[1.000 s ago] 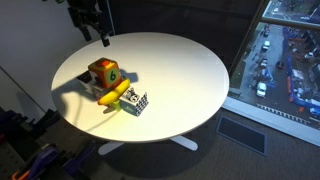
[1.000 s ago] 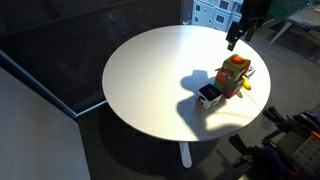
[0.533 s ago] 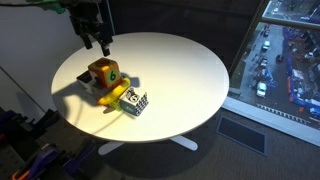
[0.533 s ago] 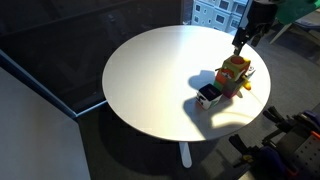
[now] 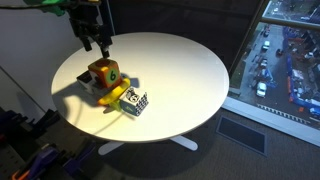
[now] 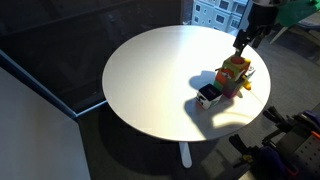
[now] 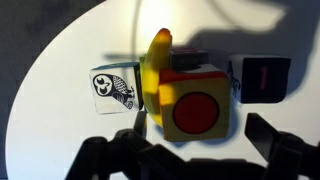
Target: Put the orange toy on the table
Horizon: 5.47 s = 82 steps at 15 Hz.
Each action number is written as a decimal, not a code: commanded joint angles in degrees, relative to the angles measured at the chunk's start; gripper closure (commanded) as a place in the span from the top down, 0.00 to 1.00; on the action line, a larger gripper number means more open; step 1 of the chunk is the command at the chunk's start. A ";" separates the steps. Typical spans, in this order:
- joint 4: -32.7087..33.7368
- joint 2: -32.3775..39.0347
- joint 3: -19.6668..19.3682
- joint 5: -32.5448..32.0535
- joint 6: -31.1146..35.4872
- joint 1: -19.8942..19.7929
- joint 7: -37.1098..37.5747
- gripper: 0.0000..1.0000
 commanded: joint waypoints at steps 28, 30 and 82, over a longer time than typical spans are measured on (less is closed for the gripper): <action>2.61 10.15 0.17 -1.31 6.96 0.26 0.19 1.00; 2.98 11.04 0.05 -1.61 6.96 0.31 0.36 1.00; 22.41 26.87 3.56 -2.43 3.76 9.96 9.39 0.19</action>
